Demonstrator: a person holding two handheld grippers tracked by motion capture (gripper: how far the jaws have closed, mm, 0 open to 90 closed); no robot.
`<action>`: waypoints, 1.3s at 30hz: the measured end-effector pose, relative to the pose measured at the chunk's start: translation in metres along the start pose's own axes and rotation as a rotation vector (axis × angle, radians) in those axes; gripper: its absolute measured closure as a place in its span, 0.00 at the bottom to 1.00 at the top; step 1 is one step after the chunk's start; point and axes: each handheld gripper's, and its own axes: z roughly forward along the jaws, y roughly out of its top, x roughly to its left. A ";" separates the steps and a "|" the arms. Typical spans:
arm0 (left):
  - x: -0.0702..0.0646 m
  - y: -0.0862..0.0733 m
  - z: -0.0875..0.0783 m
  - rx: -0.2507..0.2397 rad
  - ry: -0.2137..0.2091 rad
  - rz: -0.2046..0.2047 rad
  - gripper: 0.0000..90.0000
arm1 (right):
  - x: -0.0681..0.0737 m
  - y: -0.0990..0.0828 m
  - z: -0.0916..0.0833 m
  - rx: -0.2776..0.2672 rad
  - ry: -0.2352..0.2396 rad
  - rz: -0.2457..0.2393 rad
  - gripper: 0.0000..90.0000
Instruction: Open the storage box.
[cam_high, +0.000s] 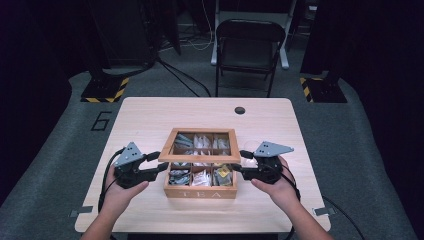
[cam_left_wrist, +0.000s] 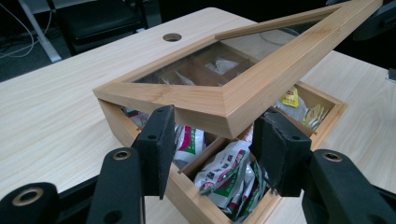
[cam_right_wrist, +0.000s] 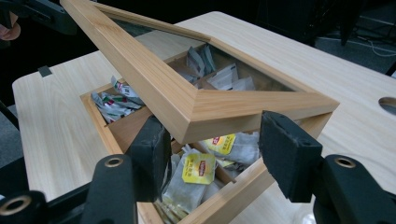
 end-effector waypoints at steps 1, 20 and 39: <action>0.000 0.001 0.000 -0.003 0.002 0.002 0.55 | 0.000 0.001 0.000 0.001 -0.003 0.000 0.48; 0.009 0.023 0.001 -0.016 0.018 0.026 0.55 | -0.008 0.024 -0.004 -0.014 -0.004 -0.013 0.54; 0.022 0.020 0.020 -0.014 0.068 0.013 0.54 | -0.016 0.037 -0.005 -0.009 0.008 0.010 0.54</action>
